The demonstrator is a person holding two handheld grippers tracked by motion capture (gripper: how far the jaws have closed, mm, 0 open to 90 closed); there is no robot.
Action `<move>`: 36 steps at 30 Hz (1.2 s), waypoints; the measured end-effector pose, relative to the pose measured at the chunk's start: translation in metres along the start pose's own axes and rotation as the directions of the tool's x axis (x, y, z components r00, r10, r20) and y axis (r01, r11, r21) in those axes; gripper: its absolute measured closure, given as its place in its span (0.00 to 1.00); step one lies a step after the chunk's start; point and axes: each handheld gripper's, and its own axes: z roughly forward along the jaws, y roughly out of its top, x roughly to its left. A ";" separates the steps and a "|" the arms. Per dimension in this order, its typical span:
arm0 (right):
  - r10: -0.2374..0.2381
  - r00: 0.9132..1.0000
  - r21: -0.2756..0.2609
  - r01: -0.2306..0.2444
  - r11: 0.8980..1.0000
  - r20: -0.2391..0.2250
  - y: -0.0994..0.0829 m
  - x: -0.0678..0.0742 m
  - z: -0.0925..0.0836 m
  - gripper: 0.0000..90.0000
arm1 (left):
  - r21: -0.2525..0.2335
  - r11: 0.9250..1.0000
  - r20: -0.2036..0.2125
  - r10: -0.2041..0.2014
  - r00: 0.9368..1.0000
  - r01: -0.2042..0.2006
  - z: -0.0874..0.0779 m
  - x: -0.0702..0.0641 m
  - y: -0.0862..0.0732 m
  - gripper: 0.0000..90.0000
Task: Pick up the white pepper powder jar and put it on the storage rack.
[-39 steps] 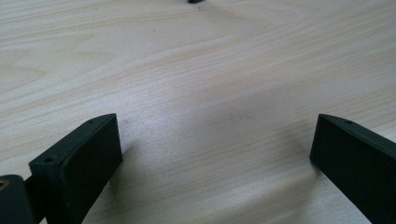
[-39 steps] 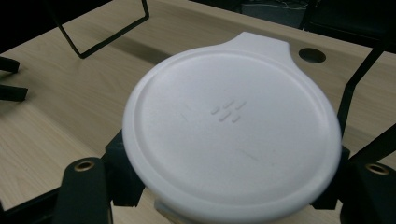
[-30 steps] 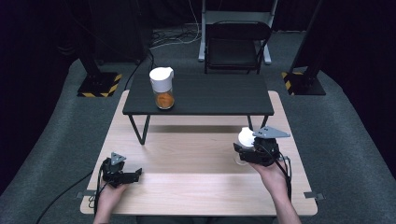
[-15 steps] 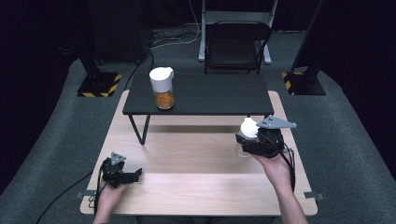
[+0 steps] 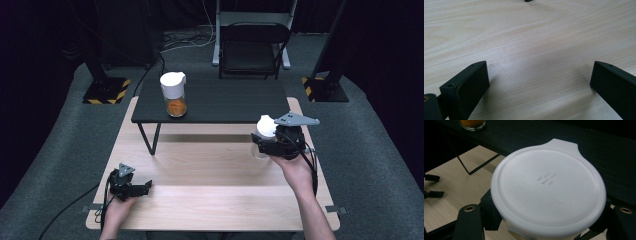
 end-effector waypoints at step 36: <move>0.014 1.000 -0.018 -0.014 1.000 0.003 0.083 -0.021 0.019 0.33 | 0.000 1.000 0.003 0.001 1.000 -0.001 0.000 0.000 0.000 0.02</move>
